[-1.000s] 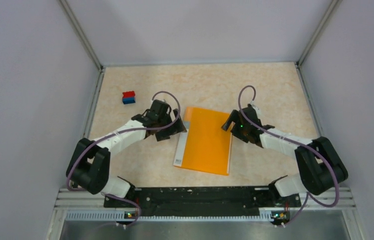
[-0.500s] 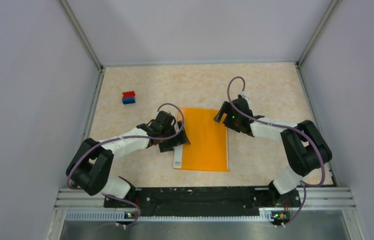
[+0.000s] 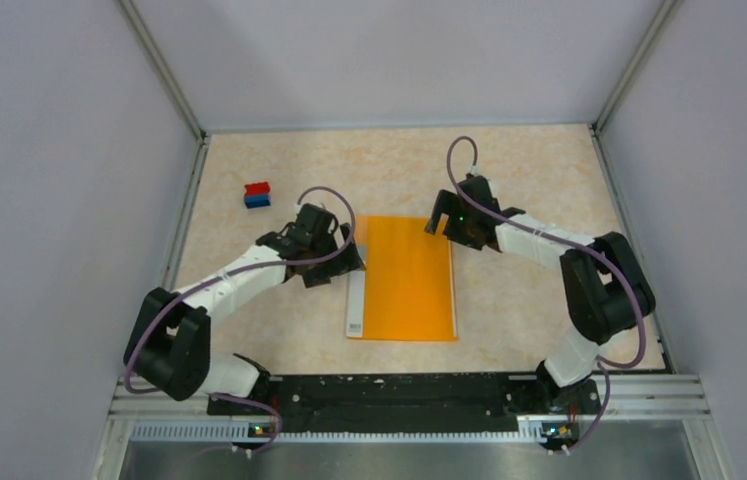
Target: Put the files into the folder
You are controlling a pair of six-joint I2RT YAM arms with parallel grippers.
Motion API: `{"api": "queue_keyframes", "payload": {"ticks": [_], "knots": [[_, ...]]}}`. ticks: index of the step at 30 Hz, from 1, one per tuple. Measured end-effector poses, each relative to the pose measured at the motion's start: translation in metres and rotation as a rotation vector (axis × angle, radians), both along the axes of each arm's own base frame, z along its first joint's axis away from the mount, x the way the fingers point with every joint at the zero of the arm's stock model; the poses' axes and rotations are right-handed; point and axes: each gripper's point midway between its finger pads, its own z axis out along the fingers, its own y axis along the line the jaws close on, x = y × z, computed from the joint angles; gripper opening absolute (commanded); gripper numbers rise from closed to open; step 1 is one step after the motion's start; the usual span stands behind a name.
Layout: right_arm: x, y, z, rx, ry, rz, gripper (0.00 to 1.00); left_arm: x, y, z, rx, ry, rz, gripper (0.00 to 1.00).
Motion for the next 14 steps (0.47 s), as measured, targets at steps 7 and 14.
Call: {"api": "queue_keyframes", "payload": {"ticks": [7, 14], "knots": [[0.000, -0.008, 0.073, -0.006, -0.120, 0.040, 0.99, 0.049, 0.016, 0.112, 0.053, -0.287, 0.006, 0.99], [-0.019, -0.013, 0.138, 0.029, -0.256, 0.066, 0.99, 0.055, 0.040, 0.179, 0.122, -0.493, 0.024, 0.99]]}}
